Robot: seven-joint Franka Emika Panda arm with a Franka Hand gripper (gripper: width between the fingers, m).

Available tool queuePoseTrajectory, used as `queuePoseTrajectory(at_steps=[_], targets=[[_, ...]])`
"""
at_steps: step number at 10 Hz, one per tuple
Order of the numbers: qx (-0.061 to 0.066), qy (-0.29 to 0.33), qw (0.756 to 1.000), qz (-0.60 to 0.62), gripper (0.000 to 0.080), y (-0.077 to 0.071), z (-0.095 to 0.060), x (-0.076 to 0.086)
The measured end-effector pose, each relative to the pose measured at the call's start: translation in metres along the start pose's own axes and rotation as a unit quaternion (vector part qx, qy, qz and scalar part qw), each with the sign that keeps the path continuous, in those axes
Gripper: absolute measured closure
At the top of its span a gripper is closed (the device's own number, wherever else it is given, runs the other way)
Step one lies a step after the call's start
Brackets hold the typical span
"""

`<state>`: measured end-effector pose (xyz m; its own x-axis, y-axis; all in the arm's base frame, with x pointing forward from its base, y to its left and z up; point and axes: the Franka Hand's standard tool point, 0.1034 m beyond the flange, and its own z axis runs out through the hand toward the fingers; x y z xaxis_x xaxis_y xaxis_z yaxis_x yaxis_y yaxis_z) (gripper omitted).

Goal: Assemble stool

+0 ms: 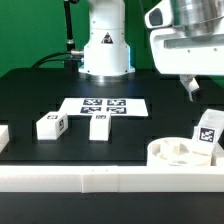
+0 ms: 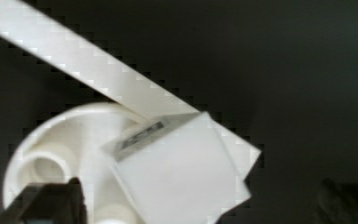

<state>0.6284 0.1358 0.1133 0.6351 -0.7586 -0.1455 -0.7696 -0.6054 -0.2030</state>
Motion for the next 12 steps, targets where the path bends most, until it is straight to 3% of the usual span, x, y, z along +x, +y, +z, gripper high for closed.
queuePoseTrajectory(at_steps=[1,5,7,10,12], targets=[[-0.011,0.002,0.997,-0.078,0.015,-0.004,-0.001,-0.006],[-0.014,0.0,0.959,-0.282,0.015,-0.005,0.0,-0.008],[-0.035,0.006,0.89,-0.454,0.015,-0.002,0.001,-0.006],[-0.054,-0.003,0.777,-0.627,0.015,0.002,0.003,-0.002],[-0.059,-0.005,0.731,-0.68,0.015,0.004,0.003,0.0]])
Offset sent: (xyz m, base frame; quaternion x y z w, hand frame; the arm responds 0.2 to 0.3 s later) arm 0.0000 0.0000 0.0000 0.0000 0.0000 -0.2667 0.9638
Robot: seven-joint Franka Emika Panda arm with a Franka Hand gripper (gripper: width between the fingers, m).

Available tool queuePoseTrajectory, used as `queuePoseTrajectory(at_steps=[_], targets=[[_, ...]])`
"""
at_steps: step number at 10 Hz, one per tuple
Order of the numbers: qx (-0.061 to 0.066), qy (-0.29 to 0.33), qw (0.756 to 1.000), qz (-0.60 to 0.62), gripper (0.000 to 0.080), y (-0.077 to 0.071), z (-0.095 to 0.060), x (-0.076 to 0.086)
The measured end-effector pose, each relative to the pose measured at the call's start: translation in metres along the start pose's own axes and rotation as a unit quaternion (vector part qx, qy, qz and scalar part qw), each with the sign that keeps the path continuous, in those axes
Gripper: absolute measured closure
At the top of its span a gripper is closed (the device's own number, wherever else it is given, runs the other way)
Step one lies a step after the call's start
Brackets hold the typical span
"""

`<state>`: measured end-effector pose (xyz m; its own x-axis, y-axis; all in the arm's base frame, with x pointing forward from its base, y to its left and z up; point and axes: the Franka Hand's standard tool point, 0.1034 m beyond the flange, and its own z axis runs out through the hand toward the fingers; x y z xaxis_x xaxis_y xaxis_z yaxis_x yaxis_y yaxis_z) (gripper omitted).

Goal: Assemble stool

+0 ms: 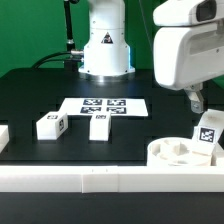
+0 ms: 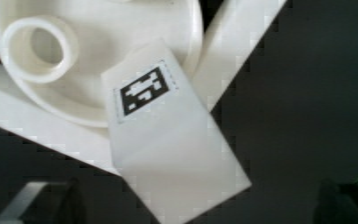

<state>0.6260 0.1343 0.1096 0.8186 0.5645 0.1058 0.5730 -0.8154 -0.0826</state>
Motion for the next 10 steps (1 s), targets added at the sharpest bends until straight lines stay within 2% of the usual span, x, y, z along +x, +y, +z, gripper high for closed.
queuePoseTrajectory(at_steps=[2,5,7,10], targets=[[-0.004,-0.004,0.997,-0.074,0.015,0.003,0.001,-0.002],[-0.022,-0.01,0.974,-0.225,0.015,0.011,0.013,-0.003],[-0.02,-0.013,0.974,-0.223,0.015,0.013,0.022,-0.006],[-0.022,-0.013,0.975,-0.22,0.0177,0.016,0.025,-0.009]])
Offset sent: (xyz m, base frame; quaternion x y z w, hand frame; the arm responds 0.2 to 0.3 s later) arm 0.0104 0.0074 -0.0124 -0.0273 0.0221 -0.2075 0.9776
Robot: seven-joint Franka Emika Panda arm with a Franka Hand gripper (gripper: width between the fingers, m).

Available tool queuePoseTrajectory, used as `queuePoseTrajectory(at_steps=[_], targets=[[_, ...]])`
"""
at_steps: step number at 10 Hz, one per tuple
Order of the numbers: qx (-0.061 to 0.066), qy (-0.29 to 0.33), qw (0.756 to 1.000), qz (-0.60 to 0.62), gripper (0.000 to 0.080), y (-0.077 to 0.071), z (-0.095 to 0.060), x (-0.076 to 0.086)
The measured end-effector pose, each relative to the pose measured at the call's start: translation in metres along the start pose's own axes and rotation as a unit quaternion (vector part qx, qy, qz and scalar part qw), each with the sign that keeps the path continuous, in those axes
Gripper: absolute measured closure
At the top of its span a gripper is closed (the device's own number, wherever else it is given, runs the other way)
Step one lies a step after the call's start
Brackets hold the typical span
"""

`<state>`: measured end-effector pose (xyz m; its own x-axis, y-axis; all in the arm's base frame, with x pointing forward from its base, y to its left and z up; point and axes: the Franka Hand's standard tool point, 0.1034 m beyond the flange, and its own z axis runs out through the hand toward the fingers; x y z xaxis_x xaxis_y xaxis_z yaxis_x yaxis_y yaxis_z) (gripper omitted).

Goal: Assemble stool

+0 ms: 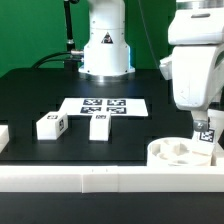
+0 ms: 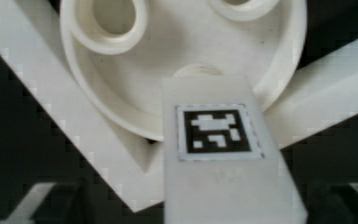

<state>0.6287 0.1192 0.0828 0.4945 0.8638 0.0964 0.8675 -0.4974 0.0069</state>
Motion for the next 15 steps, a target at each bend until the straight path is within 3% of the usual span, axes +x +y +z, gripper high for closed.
queuePoseTrajectory(at_steps=[1,2,5,7,10,13,14,15], targets=[[0.0,0.0,1.0,0.002,0.0357,0.0001,0.0,-0.0001],[0.0,0.0,1.0,0.014,0.0464,0.0001,0.0002,-0.0001],[0.0,0.0,0.999,0.035,0.0464,0.0002,0.0003,-0.0005],[0.001,0.003,0.981,0.192,0.0464,-0.0001,0.0009,-0.0006],[-0.008,0.027,0.93,0.367,0.0462,0.0018,0.0015,-0.0011],[-0.013,0.042,0.836,0.548,0.0462,0.0045,0.0012,-0.003],[-0.01,0.044,0.789,0.612,0.0462,0.0064,0.0008,-0.0051],[-0.01,0.044,0.778,0.626,0.0462,0.0069,0.0008,-0.0056]])
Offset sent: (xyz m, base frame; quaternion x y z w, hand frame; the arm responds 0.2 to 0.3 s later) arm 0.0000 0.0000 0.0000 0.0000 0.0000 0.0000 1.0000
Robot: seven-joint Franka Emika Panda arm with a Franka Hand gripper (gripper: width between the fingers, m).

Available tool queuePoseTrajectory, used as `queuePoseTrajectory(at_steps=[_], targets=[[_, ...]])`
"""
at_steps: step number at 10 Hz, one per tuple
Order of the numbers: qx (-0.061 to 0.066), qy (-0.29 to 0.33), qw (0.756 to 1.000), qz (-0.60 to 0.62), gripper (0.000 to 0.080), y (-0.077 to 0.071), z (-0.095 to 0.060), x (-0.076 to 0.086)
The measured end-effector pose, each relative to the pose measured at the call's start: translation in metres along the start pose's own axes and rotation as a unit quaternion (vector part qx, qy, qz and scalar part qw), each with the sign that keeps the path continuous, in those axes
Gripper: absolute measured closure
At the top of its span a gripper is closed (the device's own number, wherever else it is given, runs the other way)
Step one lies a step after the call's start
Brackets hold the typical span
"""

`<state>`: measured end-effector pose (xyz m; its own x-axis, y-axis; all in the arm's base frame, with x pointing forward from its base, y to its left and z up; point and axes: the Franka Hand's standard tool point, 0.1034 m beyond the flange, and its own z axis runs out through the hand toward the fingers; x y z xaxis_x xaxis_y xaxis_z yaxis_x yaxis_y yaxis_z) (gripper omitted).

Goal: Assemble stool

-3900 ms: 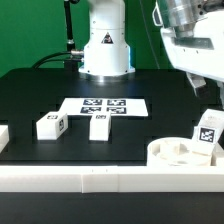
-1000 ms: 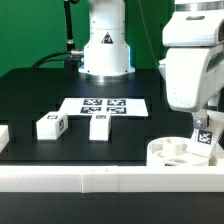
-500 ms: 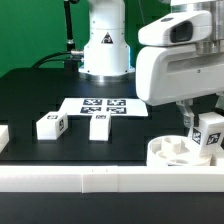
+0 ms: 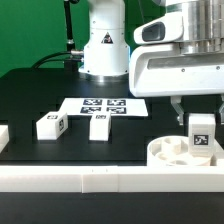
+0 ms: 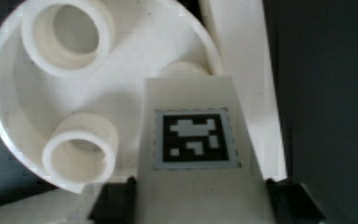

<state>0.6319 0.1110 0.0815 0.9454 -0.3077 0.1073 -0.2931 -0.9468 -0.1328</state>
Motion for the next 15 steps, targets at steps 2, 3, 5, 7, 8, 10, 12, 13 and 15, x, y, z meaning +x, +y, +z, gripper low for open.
queuePoseTrajectory(at_steps=[2,3,5,7,8,10,12,13,15], targets=[[0.002,-0.001,0.992,0.13,0.0462,0.003,0.0,0.001],[0.006,-0.004,0.983,0.184,0.0462,0.003,0.001,0.0],[0.024,-0.02,0.942,0.334,0.0462,0.005,0.0,-0.003],[0.031,-0.03,0.904,0.426,0.0461,0.004,0.001,-0.003],[0.032,-0.038,0.868,0.494,0.0461,0.003,0.001,-0.005],[0.026,-0.051,0.826,0.56,0.0461,0.002,0.002,-0.008],[0.026,-0.054,0.81,0.584,0.0382,0.001,0.002,-0.009],[0.026,-0.054,0.813,0.579,0.0246,0.001,0.002,-0.009],[0.028,-0.062,0.841,0.537,0.0177,-0.007,-0.013,-0.01]])
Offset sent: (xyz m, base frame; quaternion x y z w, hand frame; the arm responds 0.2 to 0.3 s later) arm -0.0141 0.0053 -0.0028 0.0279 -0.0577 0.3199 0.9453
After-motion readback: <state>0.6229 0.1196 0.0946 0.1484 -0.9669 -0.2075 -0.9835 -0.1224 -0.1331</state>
